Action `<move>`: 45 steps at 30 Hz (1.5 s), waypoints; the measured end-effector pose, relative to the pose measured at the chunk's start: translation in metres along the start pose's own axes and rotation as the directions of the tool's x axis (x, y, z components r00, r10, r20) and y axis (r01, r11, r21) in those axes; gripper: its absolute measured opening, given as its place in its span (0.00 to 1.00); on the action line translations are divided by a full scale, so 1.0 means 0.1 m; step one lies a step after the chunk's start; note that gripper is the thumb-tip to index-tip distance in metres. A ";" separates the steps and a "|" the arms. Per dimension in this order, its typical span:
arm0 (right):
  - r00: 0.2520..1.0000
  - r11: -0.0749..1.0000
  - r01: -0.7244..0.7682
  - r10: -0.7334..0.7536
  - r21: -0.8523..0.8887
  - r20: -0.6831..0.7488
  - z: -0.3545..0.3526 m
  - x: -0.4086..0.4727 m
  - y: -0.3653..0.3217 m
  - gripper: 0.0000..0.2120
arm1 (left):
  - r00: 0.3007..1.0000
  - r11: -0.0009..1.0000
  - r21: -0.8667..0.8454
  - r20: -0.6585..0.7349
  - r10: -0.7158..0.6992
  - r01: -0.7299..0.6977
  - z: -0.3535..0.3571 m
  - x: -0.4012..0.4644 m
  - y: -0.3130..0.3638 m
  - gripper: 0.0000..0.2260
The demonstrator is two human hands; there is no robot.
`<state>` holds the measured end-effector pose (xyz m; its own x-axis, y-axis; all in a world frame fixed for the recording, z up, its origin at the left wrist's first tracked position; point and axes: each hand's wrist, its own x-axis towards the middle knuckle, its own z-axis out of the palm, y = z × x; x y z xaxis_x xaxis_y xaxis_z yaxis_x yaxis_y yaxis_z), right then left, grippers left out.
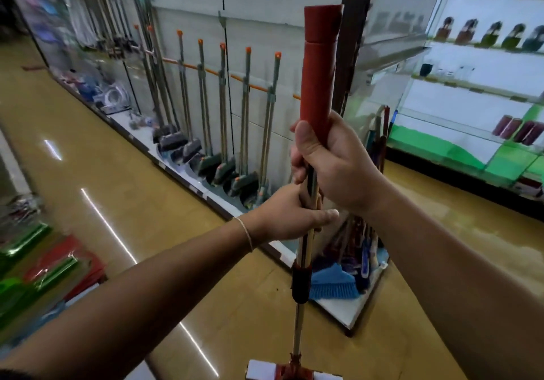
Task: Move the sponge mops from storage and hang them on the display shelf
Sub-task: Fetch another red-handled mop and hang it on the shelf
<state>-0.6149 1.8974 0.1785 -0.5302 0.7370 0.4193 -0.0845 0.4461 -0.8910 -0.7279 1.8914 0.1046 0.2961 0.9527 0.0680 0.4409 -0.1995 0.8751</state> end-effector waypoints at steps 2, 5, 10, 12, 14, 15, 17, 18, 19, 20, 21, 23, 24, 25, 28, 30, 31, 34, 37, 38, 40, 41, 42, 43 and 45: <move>1.000 1.000 0.004 -0.004 0.022 0.011 0.07 0.29 0.09 0.13 | 1.000 1.000 0.006 -0.003 0.002 -0.002 -0.26 0.15 -0.12 0.16; 1.000 0.999 0.004 -0.006 0.052 0.028 0.17 0.69 0.21 0.15 | 0.999 1.000 0.000 -0.033 -0.013 0.013 -0.61 0.33 -0.29 0.16; 0.997 0.995 0.056 -0.060 0.080 0.048 0.28 1.31 0.44 0.10 | 0.995 1.000 0.005 -0.091 -0.027 0.028 -1.11 0.65 -0.57 0.14; 0.995 0.994 0.067 -0.073 0.086 0.065 0.30 1.54 0.57 0.09 | 0.991 0.999 -0.018 -0.128 -0.048 0.046 -1.28 0.79 -0.70 0.14; 0.993 0.991 0.069 -0.079 0.112 0.082 0.31 1.80 0.73 0.10 | 0.984 0.996 -0.055 -0.159 -0.082 0.075 -1.44 0.94 -0.83 0.14; 0.993 0.990 0.067 -0.078 0.125 0.089 0.31 1.93 0.82 0.11 | 0.981 0.993 -0.078 -0.168 -0.095 0.083 -1.52 1.02 -0.90 0.13; 0.990 0.987 0.059 -0.078 0.151 0.117 0.31 2.20 1.02 0.12 | 0.976 0.988 -0.118 -0.183 -0.120 0.100 -1.68 1.17 -1.04 0.11; 0.987 0.984 0.055 -0.079 0.167 0.140 0.32 2.34 1.12 0.11 | 0.973 0.986 -0.127 -0.193 -0.130 0.106 -1.76 1.26 -1.11 0.11; 0.983 0.982 0.051 -0.082 0.184 0.165 0.32 2.48 1.20 0.11 | 0.968 0.986 -0.127 -0.209 -0.136 0.111 -1.85 1.34 -1.18 0.10; 0.979 0.979 0.048 -0.085 0.198 0.187 0.32 2.64 1.28 0.10 | 0.964 0.986 -0.122 -0.226 -0.142 0.116 -1.95 1.43 -1.25 0.10; 0.974 0.977 0.045 -0.089 0.209 0.209 0.33 2.79 1.35 0.10 | 0.959 0.985 -0.116 -0.240 -0.149 0.124 -2.05 1.51 -1.30 0.10; 0.962 0.974 0.042 -0.100 0.224 0.255 0.34 3.09 1.46 0.10 | 0.951 0.984 -0.104 -0.260 -0.169 0.147 -2.25 1.67 -1.37 0.11; 0.955 0.972 0.042 -0.107 0.233 0.276 0.34 3.24 1.49 0.10 | 0.946 0.983 -0.097 -0.272 -0.179 0.159 -2.35 1.74 -1.40 0.11; 0.948 0.969 0.045 -0.118 0.243 0.295 0.34 3.39 1.53 0.10 | 0.939 0.981 -0.091 -0.287 -0.190 0.171 -2.45 1.80 -1.43 0.11; 0.922 0.957 0.053 -0.157 0.285 0.355 0.38 3.78 1.61 0.09 | 0.918 0.979 -0.087 -0.339 -0.203 0.185 -2.73 1.98 -1.50 0.10; 0.905 0.949 0.039 -0.167 0.313 0.392 0.42 3.99 1.66 0.09 | 0.904 0.977 -0.097 -0.372 -0.212 0.189 -2.90 2.06 -1.56 0.11; 0.897 0.946 0.034 -0.171 0.322 0.408 0.45 4.09 1.69 0.10 | 0.895 0.975 -0.102 -0.389 -0.220 0.196 -2.98 2.09 -1.59 0.11; 0.880 0.943 0.033 -0.185 0.332 0.437 0.57 4.38 1.80 0.11 | 0.863 0.969 -0.112 -0.439 -0.248 0.221 -3.22 2.17 -1.73 0.11; 0.868 0.942 0.036 -0.195 0.335 0.456 0.74 4.66 1.91 0.13 | 0.839 0.967 -0.109 -0.481 -0.253 0.229 -3.47 2.23 -1.91 0.12; 0.863 0.942 0.036 -0.198 0.335 0.465 0.81 4.75 1.95 0.14 | 0.831 0.967 -0.103 -0.496 -0.254 0.234 -3.56 2.24 -1.98 0.13; 0.855 0.943 0.036 -0.201 0.332 0.477 0.94 4.94 2.05 0.15 | 0.820 0.966 -0.090 -0.513 -0.253 0.242 -3.75 2.27 -2.14 0.12; 0.854 0.944 0.035 -0.199 0.329 0.480 1.01 5.03 2.10 0.15 | 0.819 0.966 -0.088 -0.515 -0.254 0.244 -3.85 2.29 -2.22 0.12; 0.856 0.945 0.033 -0.194 0.325 0.479 1.08 5.13 2.16 0.15 | 0.820 0.966 -0.088 -0.513 -0.255 0.245 -3.95 2.31 -2.31 0.11; 0.859 0.946 0.030 -0.189 0.322 0.476 1.15 5.24 2.21 0.15 | 0.822 0.966 -0.088 -0.510 -0.254 0.244 -4.06 2.34 -2.39 0.11; 0.864 0.948 0.022 -0.177 0.316 0.471 1.30 5.47 2.32 0.16 | 0.825 0.967 -0.085 -0.507 -0.249 0.240 -4.30 2.41 -2.55 0.11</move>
<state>-1.0342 2.3379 0.1780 -0.8405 0.3189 0.4379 -0.3586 0.2785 -0.8910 -1.1333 2.2700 0.1033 -0.2951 0.9520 0.0809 0.4250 0.0550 0.9035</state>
